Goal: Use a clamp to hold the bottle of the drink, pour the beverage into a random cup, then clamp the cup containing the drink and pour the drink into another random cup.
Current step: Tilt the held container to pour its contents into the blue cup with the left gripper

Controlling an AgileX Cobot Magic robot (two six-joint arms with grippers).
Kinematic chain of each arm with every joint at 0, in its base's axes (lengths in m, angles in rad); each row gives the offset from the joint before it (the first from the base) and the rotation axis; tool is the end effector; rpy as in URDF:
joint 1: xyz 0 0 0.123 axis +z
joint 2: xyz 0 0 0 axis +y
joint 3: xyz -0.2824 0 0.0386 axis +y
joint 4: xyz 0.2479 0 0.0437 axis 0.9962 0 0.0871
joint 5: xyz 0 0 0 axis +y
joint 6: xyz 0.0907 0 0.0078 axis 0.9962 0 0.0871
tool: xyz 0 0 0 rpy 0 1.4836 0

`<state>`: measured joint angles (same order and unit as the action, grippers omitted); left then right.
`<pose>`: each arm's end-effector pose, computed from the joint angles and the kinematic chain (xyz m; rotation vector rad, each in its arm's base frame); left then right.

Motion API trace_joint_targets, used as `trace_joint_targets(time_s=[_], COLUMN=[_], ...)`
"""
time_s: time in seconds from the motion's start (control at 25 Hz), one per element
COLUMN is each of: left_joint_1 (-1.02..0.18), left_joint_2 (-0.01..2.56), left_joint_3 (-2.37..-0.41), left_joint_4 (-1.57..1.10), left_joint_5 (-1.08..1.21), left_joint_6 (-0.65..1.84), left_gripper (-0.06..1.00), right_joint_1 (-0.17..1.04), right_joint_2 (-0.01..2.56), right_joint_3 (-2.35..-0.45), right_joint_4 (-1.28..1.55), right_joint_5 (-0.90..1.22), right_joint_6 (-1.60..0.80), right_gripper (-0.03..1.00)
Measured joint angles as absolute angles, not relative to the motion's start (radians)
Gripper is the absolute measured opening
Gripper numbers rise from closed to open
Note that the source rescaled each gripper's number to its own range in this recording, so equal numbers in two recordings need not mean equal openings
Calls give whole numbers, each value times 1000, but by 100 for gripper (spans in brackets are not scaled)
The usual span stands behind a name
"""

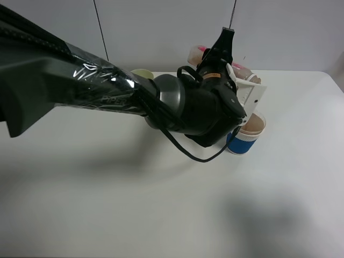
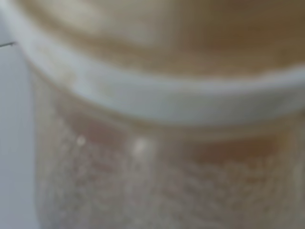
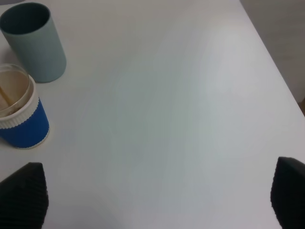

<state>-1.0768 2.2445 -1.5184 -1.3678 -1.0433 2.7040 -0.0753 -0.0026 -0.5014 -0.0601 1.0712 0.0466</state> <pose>0.2892 -0.3747 0.1730 1.5133 1.1656 1.2398 -0.0063 -0.0043 0.2768 0.1282 2.0465 -0.0899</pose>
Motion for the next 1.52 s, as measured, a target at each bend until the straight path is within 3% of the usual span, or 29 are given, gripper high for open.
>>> trace_joint_targets(time_s=[1.52], left_joint_1=[-1077], left_joint_2=[2245], left_joint_3=[-1519], left_joint_4=[-1303], left_joint_5=[-1125], left_joint_6=[2708], left_gripper=[2], right_joint_1=[-75], right_joint_2=[-3], right_joint_3=[-501], right_joint_4=[-60], right_joint_5=[1071], right_joint_6=[47], right_gripper=[80])
